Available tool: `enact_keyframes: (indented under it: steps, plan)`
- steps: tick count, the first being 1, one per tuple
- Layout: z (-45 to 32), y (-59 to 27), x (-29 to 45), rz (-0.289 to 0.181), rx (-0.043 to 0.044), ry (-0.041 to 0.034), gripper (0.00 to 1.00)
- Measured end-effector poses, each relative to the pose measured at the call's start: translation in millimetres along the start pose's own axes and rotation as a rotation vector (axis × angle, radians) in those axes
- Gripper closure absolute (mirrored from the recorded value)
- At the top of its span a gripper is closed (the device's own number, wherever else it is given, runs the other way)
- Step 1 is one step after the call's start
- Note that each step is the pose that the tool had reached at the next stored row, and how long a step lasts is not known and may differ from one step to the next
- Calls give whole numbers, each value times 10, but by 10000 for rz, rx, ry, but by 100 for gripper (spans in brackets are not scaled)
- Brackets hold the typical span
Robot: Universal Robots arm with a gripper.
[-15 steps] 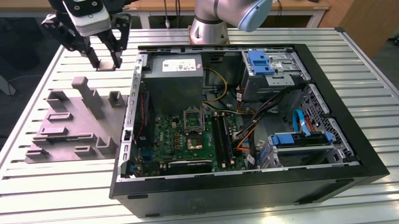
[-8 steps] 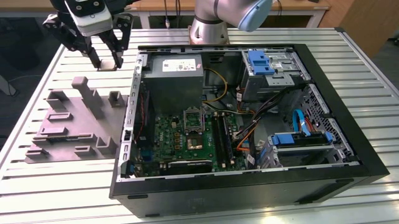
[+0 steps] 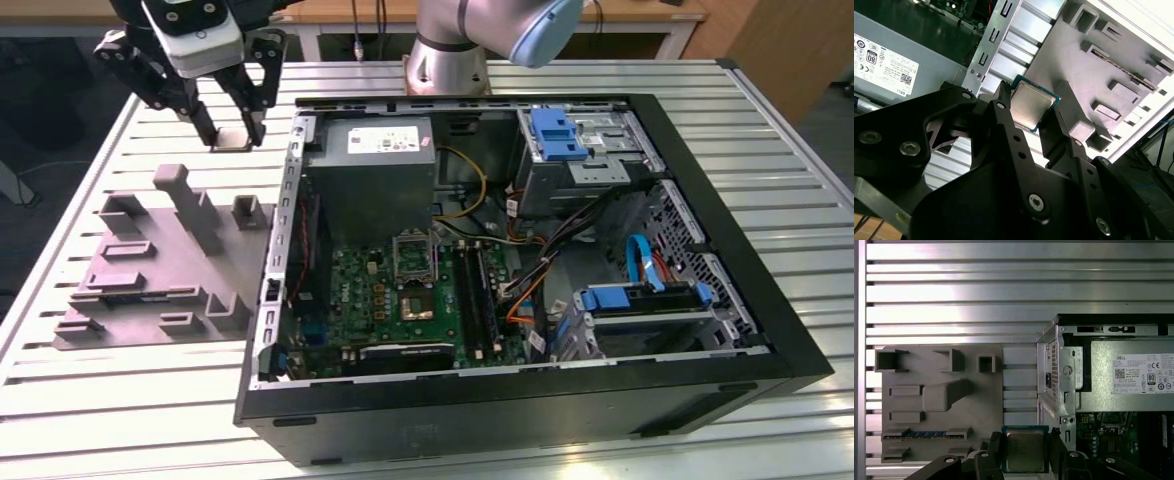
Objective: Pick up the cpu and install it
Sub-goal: 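Pick up the cpu and move it towards the insertion slot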
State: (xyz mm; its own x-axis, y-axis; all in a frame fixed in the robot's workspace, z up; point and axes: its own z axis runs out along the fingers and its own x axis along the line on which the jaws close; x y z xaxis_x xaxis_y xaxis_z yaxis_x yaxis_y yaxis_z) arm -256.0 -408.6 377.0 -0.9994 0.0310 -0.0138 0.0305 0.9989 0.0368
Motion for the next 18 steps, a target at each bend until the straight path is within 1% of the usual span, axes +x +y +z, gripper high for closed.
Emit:
enact_keyframes:
  steps: [11, 18]
  plan:
    - [1, 2, -54, 0, 1, 0, 53]
    - [0, -5, -58, -1, 1, 0, 53]
